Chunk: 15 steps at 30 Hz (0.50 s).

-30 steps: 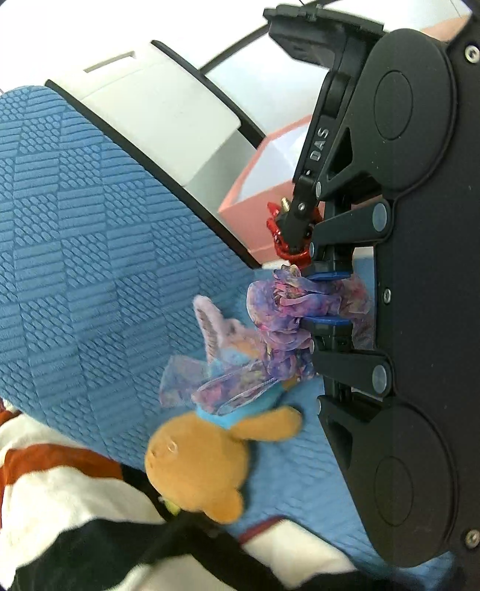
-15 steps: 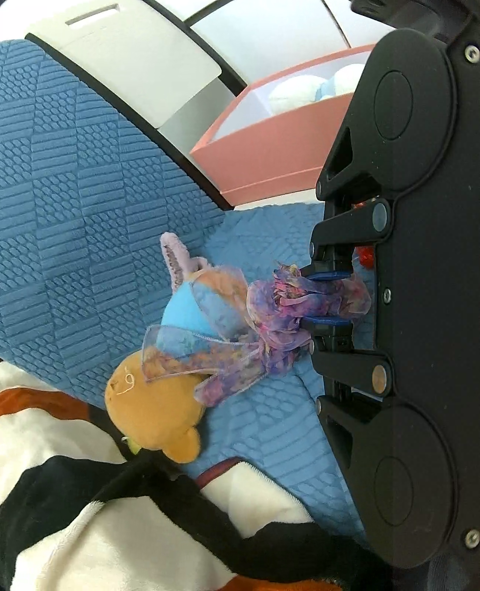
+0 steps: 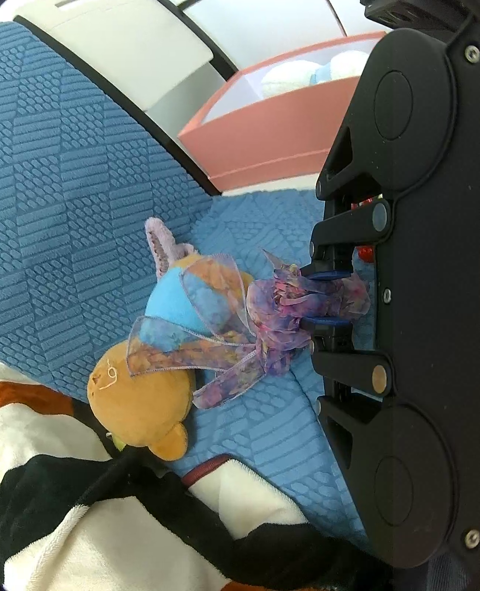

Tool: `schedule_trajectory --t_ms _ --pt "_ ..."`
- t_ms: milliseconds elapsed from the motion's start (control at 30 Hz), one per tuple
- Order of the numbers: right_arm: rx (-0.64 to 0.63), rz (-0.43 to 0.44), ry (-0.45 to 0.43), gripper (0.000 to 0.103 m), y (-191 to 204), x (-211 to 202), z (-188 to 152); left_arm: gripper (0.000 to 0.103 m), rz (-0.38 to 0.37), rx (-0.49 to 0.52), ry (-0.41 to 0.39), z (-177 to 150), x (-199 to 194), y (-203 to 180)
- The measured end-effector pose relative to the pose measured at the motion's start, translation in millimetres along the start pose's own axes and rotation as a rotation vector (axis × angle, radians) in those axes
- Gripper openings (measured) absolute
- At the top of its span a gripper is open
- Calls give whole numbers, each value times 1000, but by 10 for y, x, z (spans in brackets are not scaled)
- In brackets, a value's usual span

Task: Organize objects
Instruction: 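Lift purple trinket with left gripper while right gripper lifts red lion figure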

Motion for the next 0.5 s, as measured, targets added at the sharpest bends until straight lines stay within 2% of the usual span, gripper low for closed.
schedule_trajectory --t_ms 67,200,267,333,500 --pt "-5 -31 -7 69 13 33 -12 17 14 5 8 -7 24 -6" --pt "27 -40 -22 67 28 63 -30 17 9 9 13 4 44 -24" --pt "21 -65 -35 63 34 66 -31 17 0 6 14 14 46 -28" --pt "0 -98 -54 63 43 54 -33 17 -16 -6 15 30 46 -30" --pt "13 -81 -42 63 8 0 3 17 -45 -24 3 65 20 -36"
Point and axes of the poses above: each gripper's, at about its wrist camera, not at the fingertips, and x roughly the way its jaws point, y to its left, z to its top, the point moved 6 cm from there along x, roughly the way its jaws point, and after that the axes turned 10 degrees about -z, right-handed, at the moved point
